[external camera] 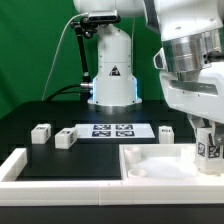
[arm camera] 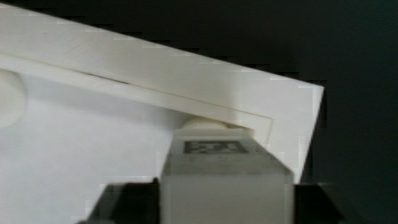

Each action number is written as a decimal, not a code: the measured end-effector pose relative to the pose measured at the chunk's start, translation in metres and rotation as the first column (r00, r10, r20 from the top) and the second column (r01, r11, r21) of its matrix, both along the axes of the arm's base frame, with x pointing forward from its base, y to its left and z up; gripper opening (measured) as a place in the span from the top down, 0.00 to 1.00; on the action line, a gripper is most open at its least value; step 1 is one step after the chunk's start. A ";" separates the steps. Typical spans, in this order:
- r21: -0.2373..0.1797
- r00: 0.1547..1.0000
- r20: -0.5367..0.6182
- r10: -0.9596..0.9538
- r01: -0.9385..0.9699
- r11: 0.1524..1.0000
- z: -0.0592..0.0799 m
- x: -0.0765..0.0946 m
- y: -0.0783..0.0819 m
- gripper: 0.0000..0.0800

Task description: Assemble one leg

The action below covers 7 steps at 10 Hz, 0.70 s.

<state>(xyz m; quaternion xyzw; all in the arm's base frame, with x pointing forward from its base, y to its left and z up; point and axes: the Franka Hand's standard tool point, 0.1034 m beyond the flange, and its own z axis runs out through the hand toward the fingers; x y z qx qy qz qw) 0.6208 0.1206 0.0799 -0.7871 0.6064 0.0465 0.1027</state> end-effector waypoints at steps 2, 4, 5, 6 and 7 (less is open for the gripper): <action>-0.005 0.995 0.022 0.093 -0.093 0.996 -0.001 0.000 -0.001 0.30; -0.023 0.971 0.048 0.236 -0.235 0.972 -0.001 -0.001 0.003 0.21; -0.043 0.930 0.070 0.361 -0.359 0.932 0.000 0.000 0.006 0.19; -0.060 0.889 0.065 0.453 -0.450 0.891 0.001 -0.001 0.012 0.19; -0.098 0.800 0.063 0.597 -0.590 0.801 0.003 0.001 0.015 0.19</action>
Offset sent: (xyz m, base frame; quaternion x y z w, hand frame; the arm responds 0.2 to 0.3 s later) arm 0.0020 0.0017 0.0001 -0.0085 0.0235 -0.2199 0.9752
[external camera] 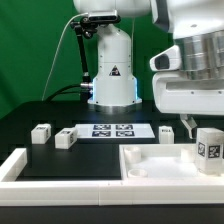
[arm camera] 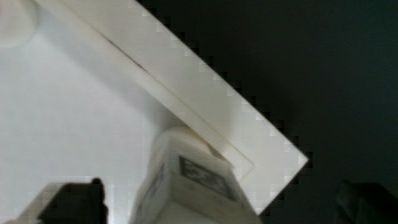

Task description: Assemble one leg

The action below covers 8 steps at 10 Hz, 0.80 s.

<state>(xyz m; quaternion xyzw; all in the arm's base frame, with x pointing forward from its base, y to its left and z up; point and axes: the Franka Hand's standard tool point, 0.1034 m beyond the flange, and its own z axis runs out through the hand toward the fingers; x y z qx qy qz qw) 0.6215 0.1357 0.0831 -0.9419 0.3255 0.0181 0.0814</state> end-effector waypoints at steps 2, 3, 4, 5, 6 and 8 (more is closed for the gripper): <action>-0.034 0.968 0.022 0.248 -0.247 0.968 0.001 0.002 0.001 0.19; -0.040 0.933 0.029 0.358 -0.357 0.933 0.000 0.002 -0.002 0.19; -0.047 0.885 0.038 0.464 -0.462 0.886 -0.001 0.004 -0.007 0.19; -0.054 0.836 0.047 0.547 -0.545 0.837 -0.002 0.004 -0.010 0.19; -0.062 0.776 0.058 0.628 -0.625 0.778 -0.004 0.003 -0.011 0.19; -0.076 0.648 0.074 0.758 -0.754 0.653 -0.006 0.002 -0.012 0.19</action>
Offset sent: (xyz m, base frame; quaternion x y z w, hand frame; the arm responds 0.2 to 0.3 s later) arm 0.0129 -0.0208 -0.0012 -0.0450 -0.0022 -0.3061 0.9509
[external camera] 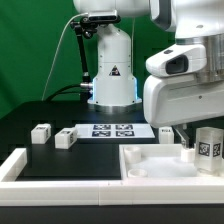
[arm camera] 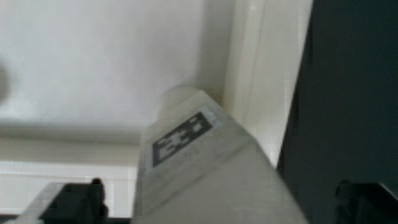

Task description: Assemble one leg

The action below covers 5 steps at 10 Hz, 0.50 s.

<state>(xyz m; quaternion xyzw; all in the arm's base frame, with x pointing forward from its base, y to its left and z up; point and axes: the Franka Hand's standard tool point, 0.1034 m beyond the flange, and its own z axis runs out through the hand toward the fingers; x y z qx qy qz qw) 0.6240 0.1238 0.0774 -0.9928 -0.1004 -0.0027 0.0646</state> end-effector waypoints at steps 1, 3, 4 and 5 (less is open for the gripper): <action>0.000 0.998 0.004 0.058 -0.058 0.998 0.000 -0.001 0.000 0.19; -0.003 0.973 0.027 0.230 -0.230 0.973 -0.001 0.000 -0.002 0.19; 0.002 0.977 0.032 0.213 -0.213 0.977 -0.001 0.001 -0.003 0.19; 0.002 0.976 0.032 0.214 -0.214 0.977 -0.001 0.001 -0.003 0.19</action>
Offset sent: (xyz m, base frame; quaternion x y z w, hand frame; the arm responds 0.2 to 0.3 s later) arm -0.0017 -0.0074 0.0004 0.0208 0.0251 0.0184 0.9993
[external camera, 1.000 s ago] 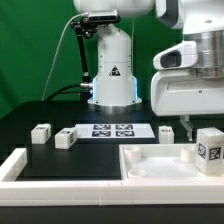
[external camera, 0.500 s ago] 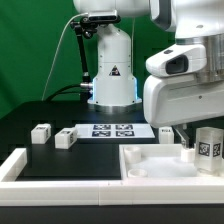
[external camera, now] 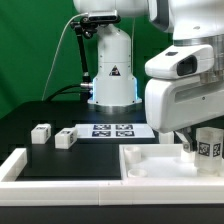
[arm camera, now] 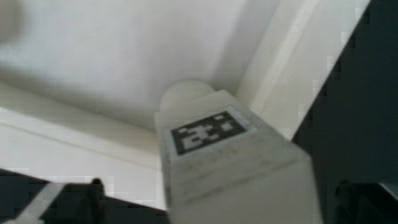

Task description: Assemble one leg

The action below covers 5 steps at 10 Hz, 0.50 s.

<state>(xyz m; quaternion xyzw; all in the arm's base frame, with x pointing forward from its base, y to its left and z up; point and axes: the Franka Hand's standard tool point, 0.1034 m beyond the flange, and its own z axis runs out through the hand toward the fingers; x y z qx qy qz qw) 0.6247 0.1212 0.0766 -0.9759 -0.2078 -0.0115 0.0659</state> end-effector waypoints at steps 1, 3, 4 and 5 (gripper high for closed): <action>0.000 1.000 0.000 0.000 0.000 1.000 0.000 0.000 0.000 0.19; 0.000 1.000 0.000 0.000 0.000 1.000 0.000 0.000 0.000 0.52; -0.003 1.000 0.001 -0.001 0.001 1.000 0.000 0.000 -0.002 0.63; -0.003 1.000 -0.003 -0.027 0.027 1.000 0.000 0.001 -0.003 0.63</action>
Offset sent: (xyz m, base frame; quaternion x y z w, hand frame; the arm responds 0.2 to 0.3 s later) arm 0.0000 0.0000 0.0000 0.0000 0.0000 0.0000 1.0000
